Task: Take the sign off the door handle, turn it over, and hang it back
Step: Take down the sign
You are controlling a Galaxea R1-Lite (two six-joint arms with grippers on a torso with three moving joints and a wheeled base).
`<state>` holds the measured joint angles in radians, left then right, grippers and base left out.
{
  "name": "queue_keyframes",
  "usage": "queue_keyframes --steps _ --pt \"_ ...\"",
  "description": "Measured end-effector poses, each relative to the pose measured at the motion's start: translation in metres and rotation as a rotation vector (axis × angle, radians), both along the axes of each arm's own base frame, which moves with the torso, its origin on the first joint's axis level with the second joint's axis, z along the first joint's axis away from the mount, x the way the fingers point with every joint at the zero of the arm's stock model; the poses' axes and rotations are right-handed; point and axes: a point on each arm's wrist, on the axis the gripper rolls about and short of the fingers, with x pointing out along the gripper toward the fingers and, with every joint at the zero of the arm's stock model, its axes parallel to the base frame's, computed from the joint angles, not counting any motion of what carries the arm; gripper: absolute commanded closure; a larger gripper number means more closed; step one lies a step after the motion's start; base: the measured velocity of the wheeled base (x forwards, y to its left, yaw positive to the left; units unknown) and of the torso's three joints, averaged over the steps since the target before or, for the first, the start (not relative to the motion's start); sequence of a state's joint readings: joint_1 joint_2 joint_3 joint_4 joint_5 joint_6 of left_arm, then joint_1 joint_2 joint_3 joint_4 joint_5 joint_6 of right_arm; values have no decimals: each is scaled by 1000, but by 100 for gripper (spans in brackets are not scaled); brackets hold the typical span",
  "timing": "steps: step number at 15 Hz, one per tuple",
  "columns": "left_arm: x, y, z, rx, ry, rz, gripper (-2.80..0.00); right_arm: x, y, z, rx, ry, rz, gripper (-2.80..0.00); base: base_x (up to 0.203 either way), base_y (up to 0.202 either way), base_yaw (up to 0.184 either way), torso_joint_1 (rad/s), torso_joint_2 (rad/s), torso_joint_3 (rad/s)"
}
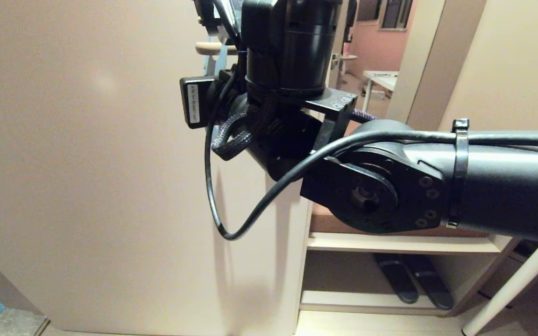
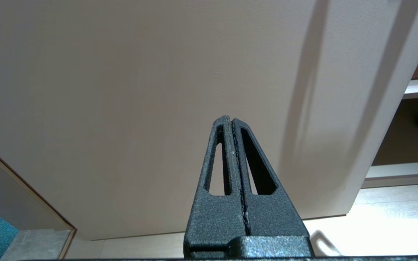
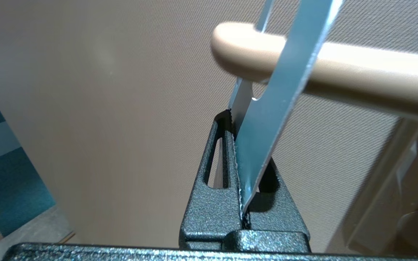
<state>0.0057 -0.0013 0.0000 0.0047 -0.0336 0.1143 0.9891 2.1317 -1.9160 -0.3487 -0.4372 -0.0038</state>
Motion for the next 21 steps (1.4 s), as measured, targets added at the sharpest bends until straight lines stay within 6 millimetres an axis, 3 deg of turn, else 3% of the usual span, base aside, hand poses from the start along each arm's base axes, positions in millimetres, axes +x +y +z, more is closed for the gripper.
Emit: queue_keyframes --steps 15,21 --pt "0 0 0 0 0 0 0 0 7 -8 -14 -16 8 0 0 0 0 0 0 0" --pt "0 0 0 -1 0 0 0 -9 -7 -6 -62 -10 19 0 0 0 0 0 0 0"
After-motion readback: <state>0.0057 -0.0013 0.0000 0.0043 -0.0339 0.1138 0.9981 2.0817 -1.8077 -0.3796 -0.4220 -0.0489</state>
